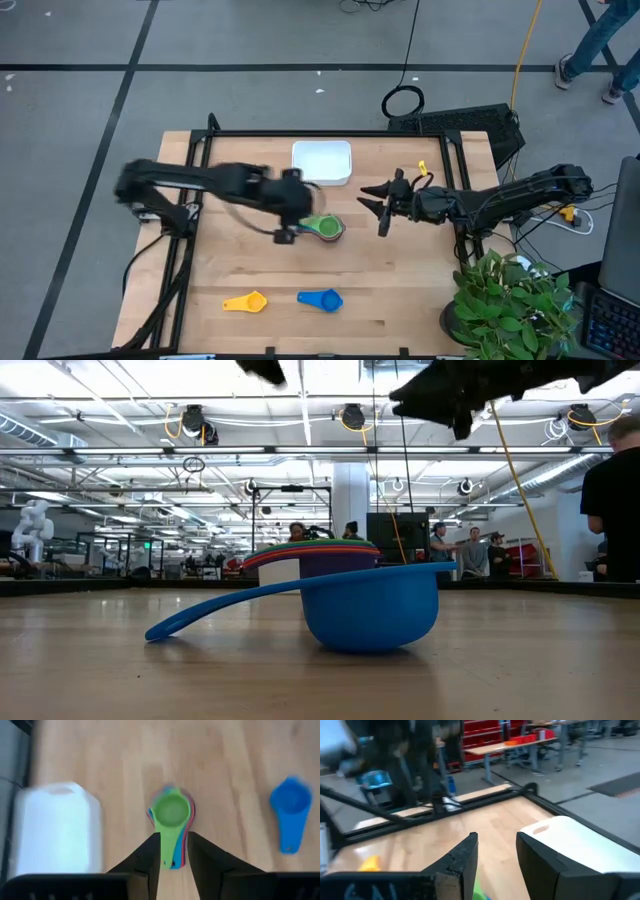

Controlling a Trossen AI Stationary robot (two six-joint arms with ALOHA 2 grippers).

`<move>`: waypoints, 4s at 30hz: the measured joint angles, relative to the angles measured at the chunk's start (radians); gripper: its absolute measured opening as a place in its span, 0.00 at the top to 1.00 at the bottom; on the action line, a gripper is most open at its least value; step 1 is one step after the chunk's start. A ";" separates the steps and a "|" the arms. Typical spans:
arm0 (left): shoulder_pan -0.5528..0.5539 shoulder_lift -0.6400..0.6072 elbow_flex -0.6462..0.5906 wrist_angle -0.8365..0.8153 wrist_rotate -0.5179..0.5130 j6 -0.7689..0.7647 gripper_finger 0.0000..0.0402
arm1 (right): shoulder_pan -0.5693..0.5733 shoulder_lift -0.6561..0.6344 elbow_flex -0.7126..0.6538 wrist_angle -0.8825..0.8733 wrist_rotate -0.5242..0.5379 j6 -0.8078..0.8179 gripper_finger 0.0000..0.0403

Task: Nest measuring cups in basket
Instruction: Stack the blue measuring cup on the green measuring cup

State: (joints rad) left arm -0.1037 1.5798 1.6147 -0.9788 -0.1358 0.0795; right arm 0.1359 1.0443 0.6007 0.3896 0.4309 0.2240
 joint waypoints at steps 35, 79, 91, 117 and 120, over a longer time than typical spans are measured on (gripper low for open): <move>-0.086 -0.682 -0.691 0.592 -0.050 -0.100 0.92 | 0.190 0.541 0.396 -0.358 -0.412 0.118 0.69; -0.072 -0.682 -0.690 0.592 -0.049 -0.127 0.92 | 0.259 0.887 0.586 -0.523 -0.487 0.336 0.71; -0.072 -0.682 -0.690 0.590 -0.049 -0.128 0.92 | 0.246 0.860 0.587 -0.538 -0.486 0.272 0.97; -0.072 -0.682 -0.690 0.586 -0.049 -0.114 0.92 | -0.234 0.588 0.586 -0.706 -0.620 -0.178 0.98; -0.072 -0.682 -0.690 0.586 -0.049 -0.102 0.92 | -0.234 0.623 0.586 -0.708 -0.619 -0.185 0.98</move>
State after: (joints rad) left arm -0.1752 0.8982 0.9249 -0.3927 -0.1852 -0.0228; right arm -0.0978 1.6674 1.1867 -0.3180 -0.1883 0.0387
